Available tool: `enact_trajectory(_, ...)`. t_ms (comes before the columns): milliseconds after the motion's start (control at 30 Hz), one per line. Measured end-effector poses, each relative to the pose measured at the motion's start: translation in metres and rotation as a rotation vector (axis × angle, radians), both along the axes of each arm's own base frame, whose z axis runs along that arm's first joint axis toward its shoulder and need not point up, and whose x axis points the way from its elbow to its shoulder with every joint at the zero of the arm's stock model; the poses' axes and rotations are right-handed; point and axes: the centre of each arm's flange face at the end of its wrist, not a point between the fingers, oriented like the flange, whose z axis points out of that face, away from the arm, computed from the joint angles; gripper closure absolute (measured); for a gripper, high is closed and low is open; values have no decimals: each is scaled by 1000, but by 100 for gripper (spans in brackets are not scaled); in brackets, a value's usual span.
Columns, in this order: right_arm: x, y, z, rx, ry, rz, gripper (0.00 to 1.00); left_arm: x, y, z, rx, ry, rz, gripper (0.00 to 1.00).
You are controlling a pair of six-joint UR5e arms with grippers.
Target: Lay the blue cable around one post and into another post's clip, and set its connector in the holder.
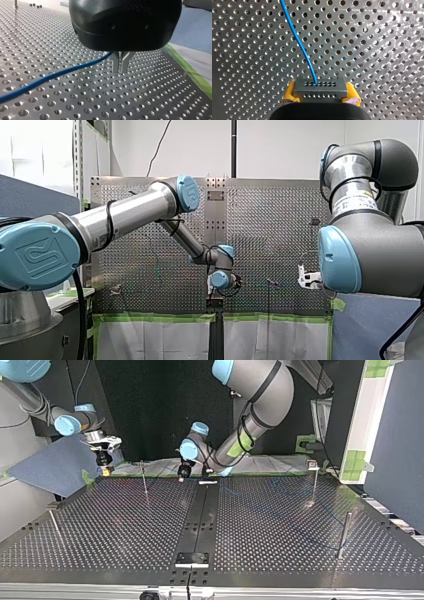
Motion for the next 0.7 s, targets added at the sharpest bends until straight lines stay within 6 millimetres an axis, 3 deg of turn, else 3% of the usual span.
enact_trajectory(700,-2,-19,12,-46,-1,-23,100,5,5,0,-1,-1,9,93)
